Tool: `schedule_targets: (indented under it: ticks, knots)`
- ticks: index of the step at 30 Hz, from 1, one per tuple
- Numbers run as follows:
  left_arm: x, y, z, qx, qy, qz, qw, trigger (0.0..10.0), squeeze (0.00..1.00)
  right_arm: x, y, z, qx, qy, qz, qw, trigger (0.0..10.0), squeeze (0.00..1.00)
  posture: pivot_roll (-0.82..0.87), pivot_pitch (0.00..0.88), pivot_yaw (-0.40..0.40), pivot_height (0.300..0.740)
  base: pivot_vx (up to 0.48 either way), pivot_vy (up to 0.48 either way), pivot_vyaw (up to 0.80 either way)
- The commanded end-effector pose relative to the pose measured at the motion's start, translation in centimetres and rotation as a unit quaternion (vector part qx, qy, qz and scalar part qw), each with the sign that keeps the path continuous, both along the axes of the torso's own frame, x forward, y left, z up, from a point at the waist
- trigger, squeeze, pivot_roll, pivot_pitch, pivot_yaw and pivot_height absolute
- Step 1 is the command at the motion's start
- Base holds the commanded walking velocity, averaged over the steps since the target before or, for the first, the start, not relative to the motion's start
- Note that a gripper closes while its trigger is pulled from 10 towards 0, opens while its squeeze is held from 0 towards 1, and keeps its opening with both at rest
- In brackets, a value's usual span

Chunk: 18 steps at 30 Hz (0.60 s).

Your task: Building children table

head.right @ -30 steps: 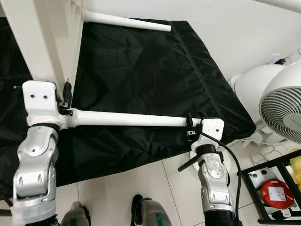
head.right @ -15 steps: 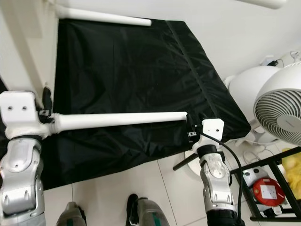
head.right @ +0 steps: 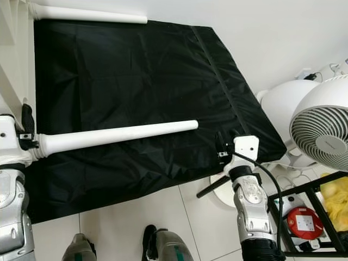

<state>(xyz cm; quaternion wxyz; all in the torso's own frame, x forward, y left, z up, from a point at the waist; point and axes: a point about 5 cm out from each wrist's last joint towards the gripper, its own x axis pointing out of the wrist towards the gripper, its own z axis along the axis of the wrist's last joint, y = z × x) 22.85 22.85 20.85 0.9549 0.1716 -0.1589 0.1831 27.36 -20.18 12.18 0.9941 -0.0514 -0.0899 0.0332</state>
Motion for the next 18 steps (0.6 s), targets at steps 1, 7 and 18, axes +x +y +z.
schedule_targets:
  ticks: [1,7,18]
  knots:
    - [-0.7,1.6,0.8,0.004,-0.048,0.09,0.995,10.0,0.0,-0.1,-0.4,-0.4,0.003,0.008,-0.006,1.0,10.0,0.0,0.1,0.135,-0.173,0.74,0.0,0.0,0.0]
    - [0.3,1.2,0.2,0.0,-0.04,0.029,0.999,10.0,1.0,-0.4,-0.7,-0.6,0.004,0.007,-0.015,1.0,10.0,0.0,0.09,0.129,-0.156,0.74,0.0,0.0,0.0]
    - [-0.2,-0.2,-1.0,0.028,-0.024,-0.037,0.999,10.0,0.0,-1.0,-0.5,-1.3,0.007,0.013,-0.02,1.0,10.0,0.0,0.11,0.13,-0.138,0.74,0.0,0.0,0.0]
